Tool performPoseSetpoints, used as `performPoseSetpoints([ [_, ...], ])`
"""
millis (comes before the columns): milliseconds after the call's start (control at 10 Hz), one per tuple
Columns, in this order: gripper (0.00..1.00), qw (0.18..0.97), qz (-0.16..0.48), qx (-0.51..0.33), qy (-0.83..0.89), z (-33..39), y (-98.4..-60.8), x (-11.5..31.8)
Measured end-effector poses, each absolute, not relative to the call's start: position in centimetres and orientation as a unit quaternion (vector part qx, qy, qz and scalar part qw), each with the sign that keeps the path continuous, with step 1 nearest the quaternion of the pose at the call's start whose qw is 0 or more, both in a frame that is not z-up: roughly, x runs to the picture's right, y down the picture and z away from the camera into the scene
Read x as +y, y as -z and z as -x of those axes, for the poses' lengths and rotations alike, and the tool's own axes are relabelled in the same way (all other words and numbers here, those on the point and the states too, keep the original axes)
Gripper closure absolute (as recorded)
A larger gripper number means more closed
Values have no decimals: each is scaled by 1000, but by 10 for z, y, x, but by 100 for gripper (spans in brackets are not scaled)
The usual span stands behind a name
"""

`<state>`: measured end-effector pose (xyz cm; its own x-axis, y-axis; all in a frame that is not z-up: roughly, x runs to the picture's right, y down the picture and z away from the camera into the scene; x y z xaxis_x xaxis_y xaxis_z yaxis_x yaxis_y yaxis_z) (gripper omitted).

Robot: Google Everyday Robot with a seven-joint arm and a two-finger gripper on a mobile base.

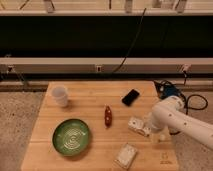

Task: Place the bottle in the ceramic bowl

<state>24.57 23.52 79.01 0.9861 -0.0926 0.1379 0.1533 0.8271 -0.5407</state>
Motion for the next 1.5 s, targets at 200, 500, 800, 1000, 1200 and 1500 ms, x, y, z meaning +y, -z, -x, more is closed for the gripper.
performPoseSetpoints([
  [200, 20, 954, 287, -56, 67, -246, -791, 236],
  [500, 20, 954, 286, -59, 69, -246, -793, 238],
  [800, 20, 954, 286, -61, 73, -245, -793, 240],
  [1000, 20, 953, 285, -64, 74, -245, -793, 240],
  [1200, 20, 953, 285, -66, 75, -245, -793, 241],
  [1500, 20, 953, 285, -69, 78, -245, -794, 241],
])
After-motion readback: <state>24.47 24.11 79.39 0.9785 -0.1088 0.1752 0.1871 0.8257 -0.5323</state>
